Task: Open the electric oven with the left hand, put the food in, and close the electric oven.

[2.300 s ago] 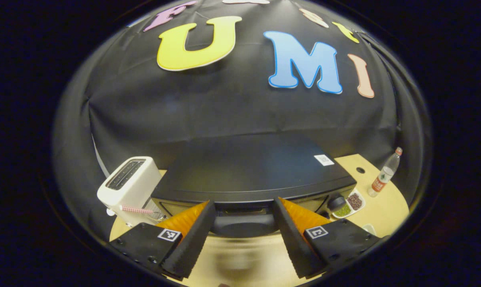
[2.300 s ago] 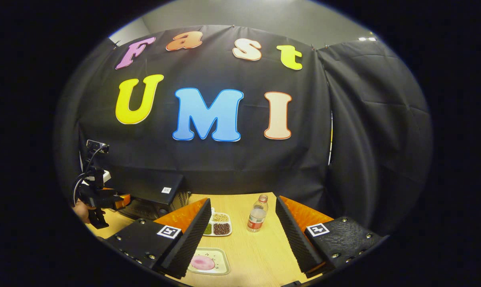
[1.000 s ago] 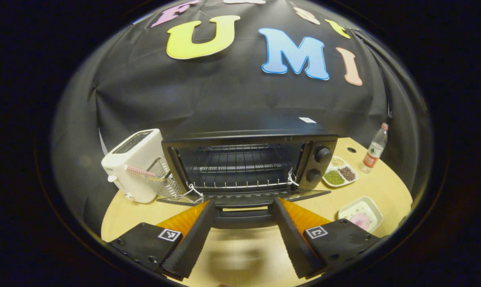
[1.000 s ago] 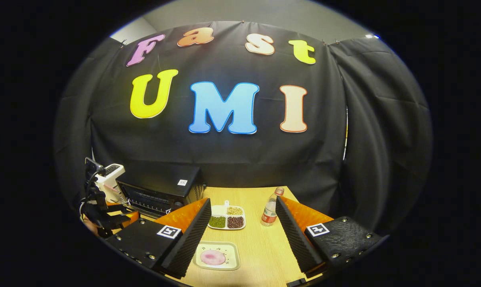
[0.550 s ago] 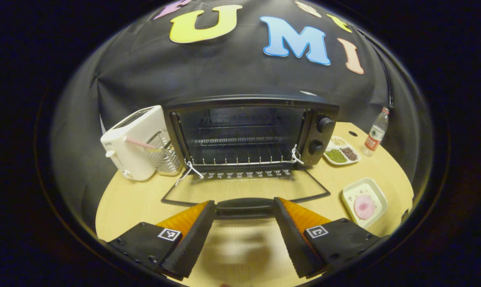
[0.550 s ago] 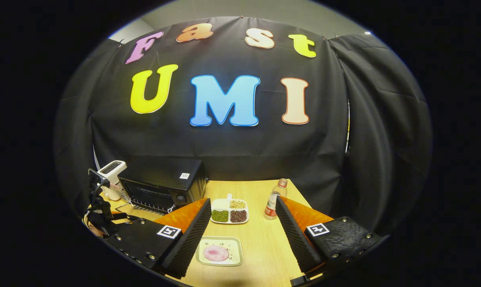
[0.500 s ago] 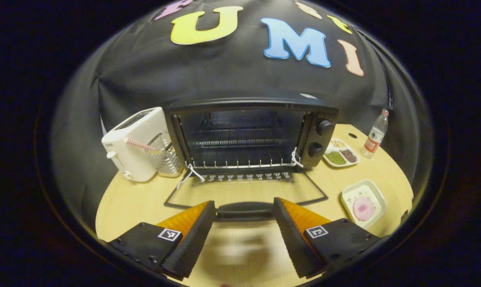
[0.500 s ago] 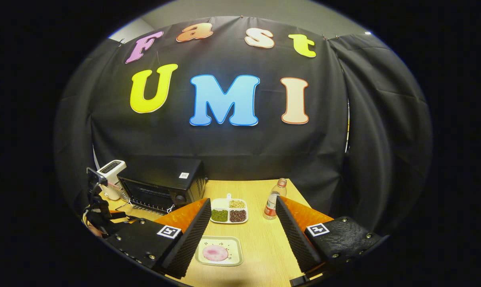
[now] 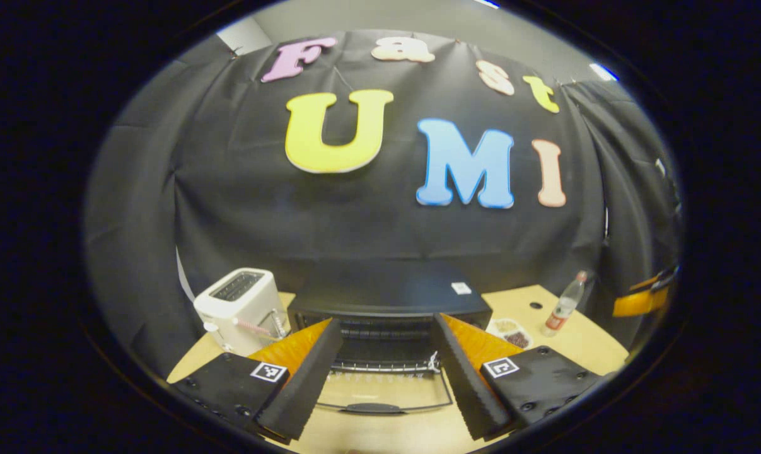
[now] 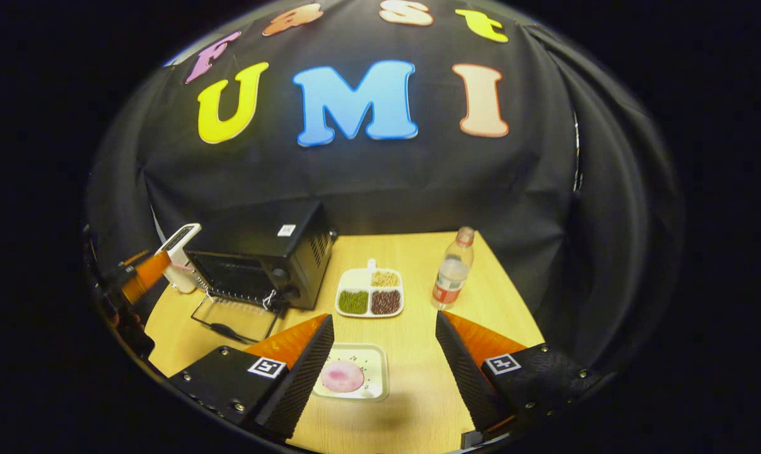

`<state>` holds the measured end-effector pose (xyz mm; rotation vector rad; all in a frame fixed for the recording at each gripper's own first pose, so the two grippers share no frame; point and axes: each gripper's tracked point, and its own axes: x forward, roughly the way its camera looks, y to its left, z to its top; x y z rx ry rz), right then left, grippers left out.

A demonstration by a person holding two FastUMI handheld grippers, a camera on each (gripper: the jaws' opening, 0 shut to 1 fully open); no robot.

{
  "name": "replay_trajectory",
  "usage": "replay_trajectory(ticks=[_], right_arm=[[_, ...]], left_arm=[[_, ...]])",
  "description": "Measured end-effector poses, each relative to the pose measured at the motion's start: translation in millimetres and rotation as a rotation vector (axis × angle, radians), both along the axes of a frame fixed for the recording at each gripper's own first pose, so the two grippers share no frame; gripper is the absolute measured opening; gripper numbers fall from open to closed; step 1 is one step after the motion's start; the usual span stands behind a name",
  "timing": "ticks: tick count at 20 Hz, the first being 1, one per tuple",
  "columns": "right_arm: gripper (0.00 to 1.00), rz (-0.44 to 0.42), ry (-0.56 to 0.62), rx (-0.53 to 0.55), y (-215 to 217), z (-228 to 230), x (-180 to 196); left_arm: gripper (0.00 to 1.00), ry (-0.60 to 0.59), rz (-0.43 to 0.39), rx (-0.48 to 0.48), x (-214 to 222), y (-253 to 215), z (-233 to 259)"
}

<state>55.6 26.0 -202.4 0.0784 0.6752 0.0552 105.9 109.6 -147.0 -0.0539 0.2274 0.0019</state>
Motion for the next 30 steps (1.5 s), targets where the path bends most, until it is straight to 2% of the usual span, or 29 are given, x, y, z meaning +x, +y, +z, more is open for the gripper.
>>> replay_trajectory(ticks=[1,7,12,18,25,26,27,28,30], right_arm=[[0.99,0.014,0.060,0.024,1,-16,-3],[0.99,0.056,0.344,0.061,0,-94,3],[0.99,0.019,0.542,0.088,-2,-143,5],[0.99,0.040,0.654,-0.007,-5,-185,9],[0.99,0.052,0.727,-0.138,-12,-218,4],[0.98,0.058,0.734,-0.102,-5,-212,4],[0.88,0.044,0.734,-0.100,-4,-221,3],[0.72,0.051,0.733,-0.101,-3,-220,4],[0.75,0.086,0.738,-0.072,6,-209,4]], left_arm=[[0.97,-0.032,0.014,-0.003,-4,2,18],[1.00,-0.165,0.089,0.010,-40,23,91],[1.00,-0.161,0.121,0.056,-61,34,91],[1.00,-0.119,0.155,0.067,-80,47,75],[1.00,-0.098,0.180,0.051,-88,60,67],[1.00,-0.095,0.181,0.051,-87,61,65],[1.00,-0.093,0.179,0.053,-87,61,64],[1.00,-0.092,0.177,0.053,-87,61,63],[1.00,-0.088,0.170,0.050,-85,57,59]])
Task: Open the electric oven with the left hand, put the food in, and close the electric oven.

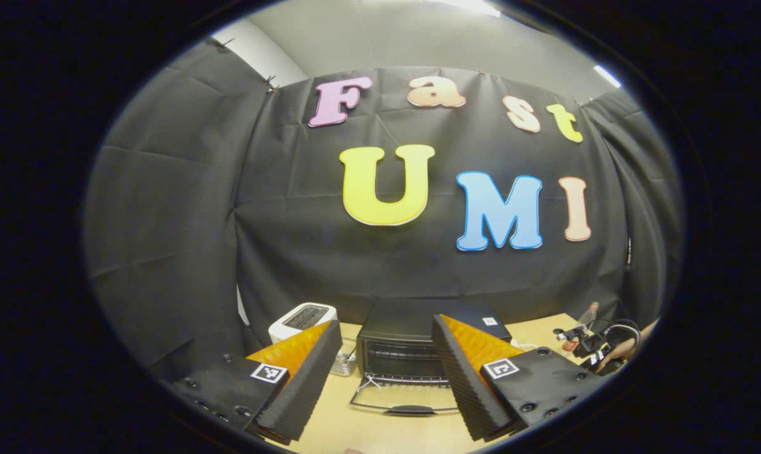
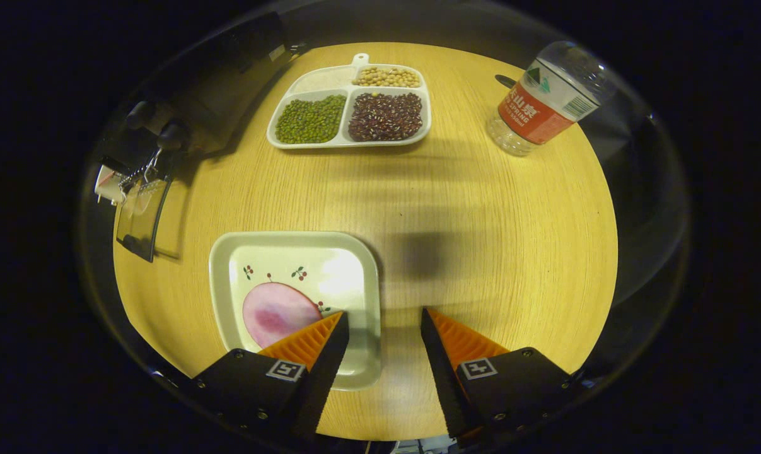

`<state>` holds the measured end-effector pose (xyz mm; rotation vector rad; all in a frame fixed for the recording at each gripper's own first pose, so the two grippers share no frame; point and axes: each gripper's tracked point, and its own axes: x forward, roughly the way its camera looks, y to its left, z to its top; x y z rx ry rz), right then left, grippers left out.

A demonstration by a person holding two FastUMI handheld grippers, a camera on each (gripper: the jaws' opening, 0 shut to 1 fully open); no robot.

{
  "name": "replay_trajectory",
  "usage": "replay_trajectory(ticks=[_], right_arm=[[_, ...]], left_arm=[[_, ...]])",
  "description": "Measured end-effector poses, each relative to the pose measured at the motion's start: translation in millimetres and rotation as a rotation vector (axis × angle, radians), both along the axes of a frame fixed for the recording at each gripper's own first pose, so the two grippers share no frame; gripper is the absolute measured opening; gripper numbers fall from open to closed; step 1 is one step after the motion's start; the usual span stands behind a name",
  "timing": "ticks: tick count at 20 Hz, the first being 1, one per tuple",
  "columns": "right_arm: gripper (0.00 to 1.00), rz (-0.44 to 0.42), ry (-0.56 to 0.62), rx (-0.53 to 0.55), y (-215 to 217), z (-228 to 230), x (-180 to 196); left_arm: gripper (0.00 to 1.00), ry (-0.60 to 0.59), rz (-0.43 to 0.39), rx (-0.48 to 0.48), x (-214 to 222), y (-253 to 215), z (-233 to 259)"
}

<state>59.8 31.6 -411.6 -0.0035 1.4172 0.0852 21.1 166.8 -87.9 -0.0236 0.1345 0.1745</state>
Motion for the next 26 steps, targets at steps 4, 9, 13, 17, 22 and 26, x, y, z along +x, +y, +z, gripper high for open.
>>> replay_trajectory(ticks=[4,9,13,17,22,26], right_arm=[[0.29,-0.032,0.000,0.048,3,-19,3],[0.01,-0.104,0.043,0.208,3,-14,-7],[0.01,-0.329,0.076,0.499,13,-14,-17],[0.01,-0.498,0.029,0.742,23,-9,-26],[0.01,-0.680,-0.038,0.901,30,0,-34],[0.01,-0.692,-0.101,0.880,23,22,-52]], left_arm=[[1.00,0.002,-0.015,-0.004,2,-5,-2],[1.00,0.001,-0.021,0.008,2,-4,2],[1.00,0.000,-0.020,-0.001,3,-3,4],[1.00,0.005,-0.028,0.014,3,-6,6],[1.00,-0.004,-0.043,0.019,6,-12,11],[1.00,-0.012,-0.074,0.021,11,-20,14]])
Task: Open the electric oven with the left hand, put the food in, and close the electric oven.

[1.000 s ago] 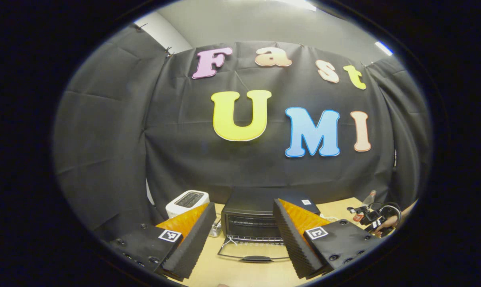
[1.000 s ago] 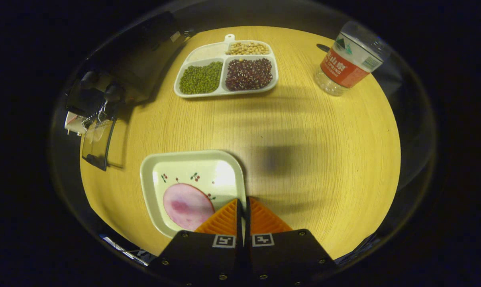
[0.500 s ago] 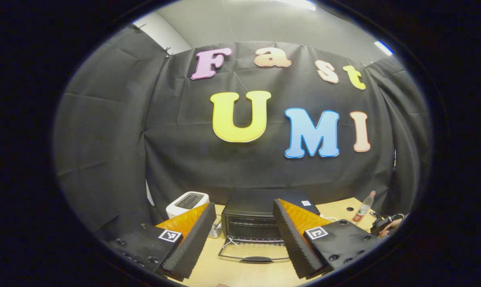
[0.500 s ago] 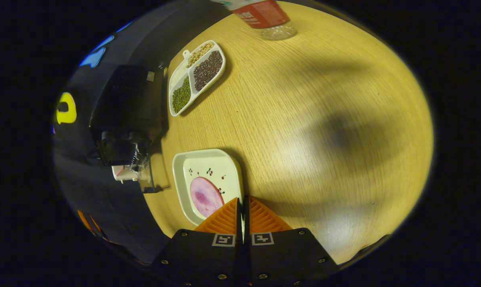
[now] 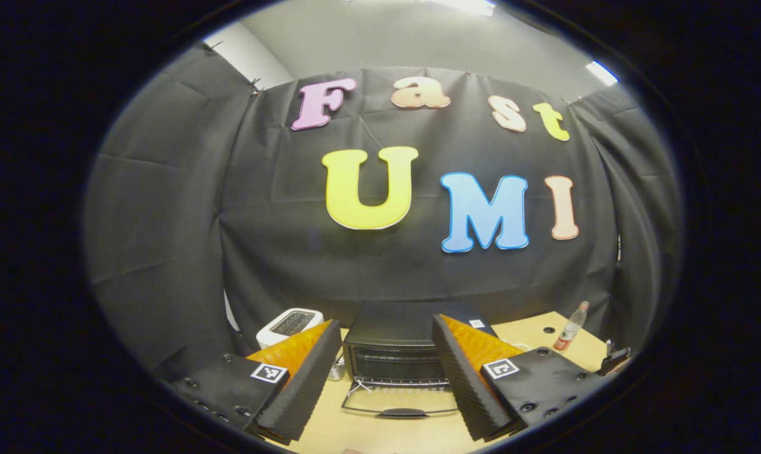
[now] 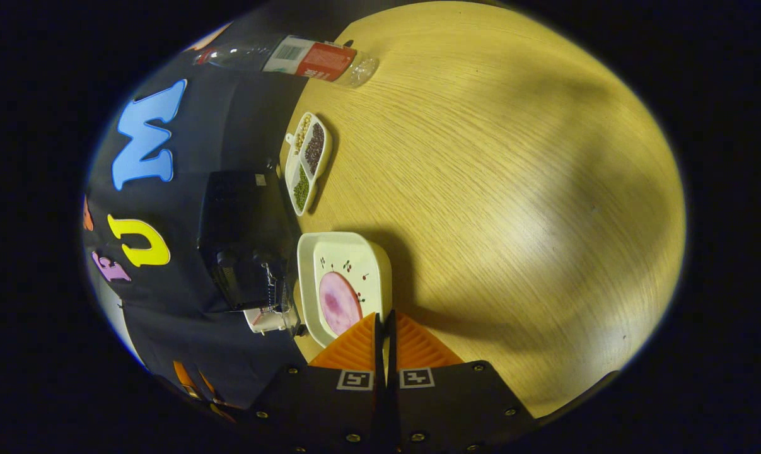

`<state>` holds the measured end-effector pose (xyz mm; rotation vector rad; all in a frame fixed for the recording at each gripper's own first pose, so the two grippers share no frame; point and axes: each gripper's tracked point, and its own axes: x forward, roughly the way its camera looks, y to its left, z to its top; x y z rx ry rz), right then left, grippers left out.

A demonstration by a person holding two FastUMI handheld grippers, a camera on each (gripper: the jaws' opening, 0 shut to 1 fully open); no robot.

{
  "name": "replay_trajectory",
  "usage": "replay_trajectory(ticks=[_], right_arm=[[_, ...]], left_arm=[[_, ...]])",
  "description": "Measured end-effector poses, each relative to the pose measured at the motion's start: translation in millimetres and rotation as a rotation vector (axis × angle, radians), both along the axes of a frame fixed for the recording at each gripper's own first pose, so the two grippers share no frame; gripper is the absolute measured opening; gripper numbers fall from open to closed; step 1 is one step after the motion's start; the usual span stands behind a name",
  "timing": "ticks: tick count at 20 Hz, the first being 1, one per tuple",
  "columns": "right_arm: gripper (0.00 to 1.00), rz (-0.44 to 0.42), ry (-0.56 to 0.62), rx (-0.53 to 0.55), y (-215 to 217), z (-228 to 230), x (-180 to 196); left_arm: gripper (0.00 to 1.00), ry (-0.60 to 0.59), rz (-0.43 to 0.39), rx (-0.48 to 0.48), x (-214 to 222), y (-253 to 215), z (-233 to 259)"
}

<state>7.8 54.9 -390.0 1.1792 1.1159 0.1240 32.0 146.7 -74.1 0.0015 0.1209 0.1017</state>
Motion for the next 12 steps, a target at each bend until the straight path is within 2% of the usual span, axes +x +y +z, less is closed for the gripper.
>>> replay_trajectory(ticks=[3,4,6,7,8,12], right_arm=[[0.01,-0.015,-0.048,-0.031,15,24,-6],[0.01,-0.027,-0.059,-0.037,23,32,-5],[0.01,-0.035,-0.068,-0.042,46,46,-7],[0.01,-0.036,-0.066,-0.039,60,53,-8],[0.01,-0.035,-0.063,-0.032,76,59,-8],[0.01,-0.066,-0.032,0.011,146,79,4]], left_arm=[[1.00,-0.011,-0.032,-0.007,5,-6,2],[0.97,-0.011,-0.043,-0.009,5,-7,2],[1.00,-0.011,-0.065,-0.007,7,-7,1],[0.97,-0.012,-0.073,-0.002,7,-6,1],[1.00,-0.011,-0.081,0.004,7,-4,0],[1.00,-0.005,-0.093,0.011,2,14,-6]])
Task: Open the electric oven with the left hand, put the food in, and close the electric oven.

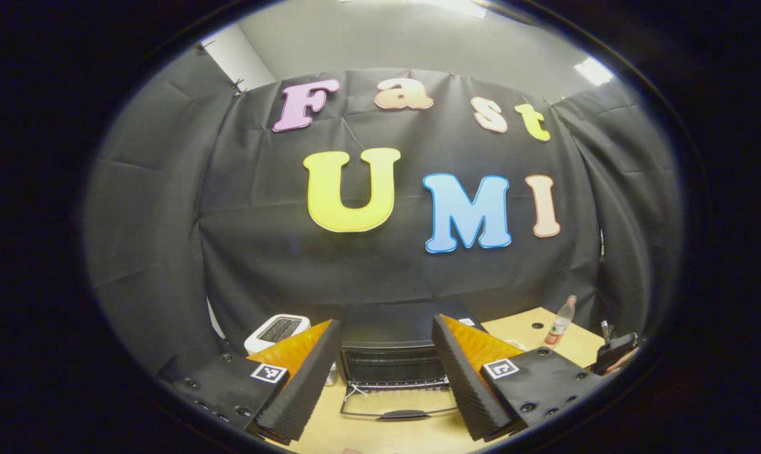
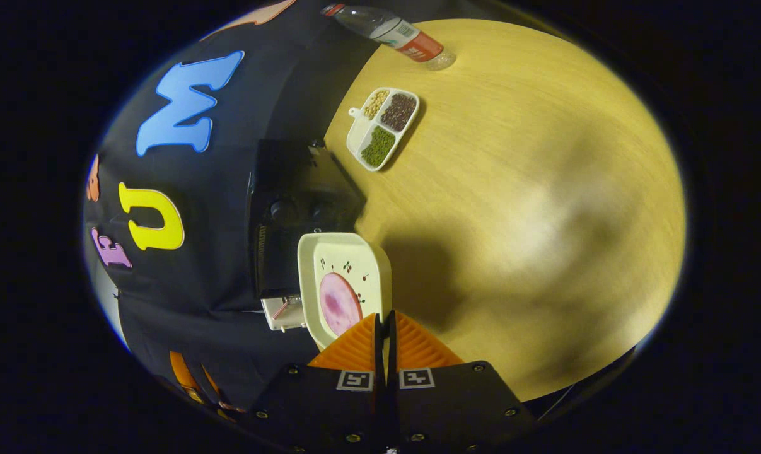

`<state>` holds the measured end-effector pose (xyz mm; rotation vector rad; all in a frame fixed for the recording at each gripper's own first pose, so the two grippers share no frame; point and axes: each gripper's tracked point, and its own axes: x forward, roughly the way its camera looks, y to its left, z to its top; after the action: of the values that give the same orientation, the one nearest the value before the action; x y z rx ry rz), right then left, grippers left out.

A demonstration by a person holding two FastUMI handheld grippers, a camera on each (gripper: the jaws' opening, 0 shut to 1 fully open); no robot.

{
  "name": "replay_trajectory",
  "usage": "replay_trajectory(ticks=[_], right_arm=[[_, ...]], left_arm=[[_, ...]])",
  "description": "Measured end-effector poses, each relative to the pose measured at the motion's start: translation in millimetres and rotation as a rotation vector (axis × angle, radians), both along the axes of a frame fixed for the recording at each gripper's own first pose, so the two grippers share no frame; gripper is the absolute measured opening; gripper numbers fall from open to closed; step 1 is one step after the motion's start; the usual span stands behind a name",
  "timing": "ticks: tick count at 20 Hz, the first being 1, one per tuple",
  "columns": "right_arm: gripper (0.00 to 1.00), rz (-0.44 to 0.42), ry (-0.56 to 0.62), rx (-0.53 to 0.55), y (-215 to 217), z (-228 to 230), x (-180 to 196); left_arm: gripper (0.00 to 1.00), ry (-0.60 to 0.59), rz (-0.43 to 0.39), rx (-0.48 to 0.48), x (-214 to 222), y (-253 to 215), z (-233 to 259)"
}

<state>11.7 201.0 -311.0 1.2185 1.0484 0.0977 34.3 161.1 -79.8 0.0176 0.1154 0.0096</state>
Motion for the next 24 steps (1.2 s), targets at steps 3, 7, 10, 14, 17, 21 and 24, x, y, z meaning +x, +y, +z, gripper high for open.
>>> replay_trajectory(ticks=[3,7,10,14,17,21,24], right_arm=[[0.01,-0.052,0.014,0.035,49,17,17],[0.01,-0.138,0.036,0.036,99,28,52],[0.01,-0.241,0.069,0.052,121,28,83],[0.01,-0.403,0.135,0.082,143,21,123],[0.02,-0.483,0.163,0.054,154,6,144],[0.03,-0.577,0.163,0.080,167,-9,173],[0.03,-0.625,0.146,0.119,179,-16,195]], left_arm=[[1.00,0.008,0.014,-0.014,-5,21,-4],[1.00,0.019,0.055,-0.031,-14,54,-11],[1.00,0.030,0.095,-0.039,-24,79,-17],[1.00,0.063,0.145,-0.063,-38,107,-31],[0.92,0.097,0.169,-0.085,-47,121,-46],[0.96,0.121,0.213,-0.105,-61,144,-52],[0.95,0.126,0.244,-0.099,-67,159,-53]])
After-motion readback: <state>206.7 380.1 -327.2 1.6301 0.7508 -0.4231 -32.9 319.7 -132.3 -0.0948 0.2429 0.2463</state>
